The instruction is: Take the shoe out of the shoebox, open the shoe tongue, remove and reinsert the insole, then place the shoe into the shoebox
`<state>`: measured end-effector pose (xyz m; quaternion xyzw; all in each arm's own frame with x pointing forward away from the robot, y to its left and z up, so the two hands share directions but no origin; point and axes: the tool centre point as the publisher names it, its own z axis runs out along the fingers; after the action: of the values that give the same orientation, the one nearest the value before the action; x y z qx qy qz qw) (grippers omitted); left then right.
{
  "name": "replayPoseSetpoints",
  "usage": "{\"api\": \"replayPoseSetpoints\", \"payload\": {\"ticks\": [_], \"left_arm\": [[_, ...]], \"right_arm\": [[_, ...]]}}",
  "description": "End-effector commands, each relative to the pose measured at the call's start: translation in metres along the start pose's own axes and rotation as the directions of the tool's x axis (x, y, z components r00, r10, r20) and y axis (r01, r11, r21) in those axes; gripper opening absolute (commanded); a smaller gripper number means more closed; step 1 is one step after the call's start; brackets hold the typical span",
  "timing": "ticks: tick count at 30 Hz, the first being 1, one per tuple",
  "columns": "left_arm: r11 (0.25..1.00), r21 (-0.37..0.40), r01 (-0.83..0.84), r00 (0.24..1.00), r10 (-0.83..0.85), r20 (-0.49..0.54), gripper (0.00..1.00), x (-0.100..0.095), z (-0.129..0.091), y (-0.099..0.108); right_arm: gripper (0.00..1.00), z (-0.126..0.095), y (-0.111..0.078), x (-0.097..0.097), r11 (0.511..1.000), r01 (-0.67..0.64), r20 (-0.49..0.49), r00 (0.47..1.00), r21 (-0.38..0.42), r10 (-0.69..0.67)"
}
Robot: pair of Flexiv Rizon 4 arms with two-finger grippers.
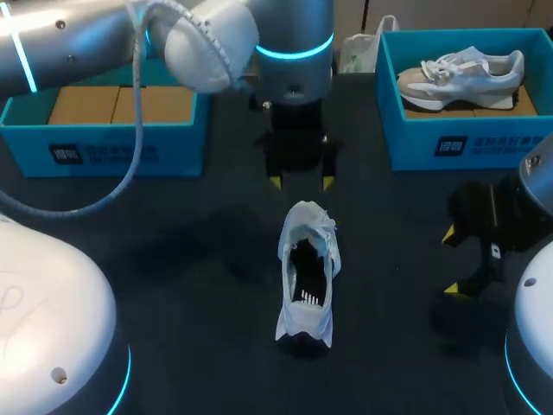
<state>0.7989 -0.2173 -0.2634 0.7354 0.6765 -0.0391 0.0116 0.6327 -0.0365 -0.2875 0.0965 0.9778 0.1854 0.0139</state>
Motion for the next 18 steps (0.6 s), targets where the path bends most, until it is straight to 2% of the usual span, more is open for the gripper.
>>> {"api": "replayPoseSetpoints", "payload": {"ticks": [1,7,9,14,18], "left_arm": [[1.000,0.014,-0.010,1.000,0.010,-0.021,0.46,-0.004,-0.002,0.006],[0.999,0.036,-0.006,1.000,0.006,-0.012,0.45,-0.005,0.003,-0.001],[0.998,0.057,-0.013,1.000,0.013,-0.011,0.41,-0.005,0.012,-0.008],[0.994,0.104,-0.022,1.000,0.024,-0.017,0.41,-0.006,0.033,-0.029],[0.992,0.124,-0.032,0.999,0.033,-0.008,0.40,-0.002,0.039,-0.046]], "right_arm": [[1.00,0.000,0.000,0.001,1.000,0.000,0.003,1.000,0.001,0.000],[1.00,0.000,0.000,0.001,1.000,0.000,0.003,1.000,0.001,0.000],[1.00,0.000,0.000,0.001,1.000,0.000,0.003,1.000,0.001,0.000],[1.00,0.000,0.000,0.001,1.000,0.000,0.003,1.000,0.001,0.000],[1.00,0.000,0.000,0.001,1.000,0.000,0.003,1.000,0.001,0.000]]}}
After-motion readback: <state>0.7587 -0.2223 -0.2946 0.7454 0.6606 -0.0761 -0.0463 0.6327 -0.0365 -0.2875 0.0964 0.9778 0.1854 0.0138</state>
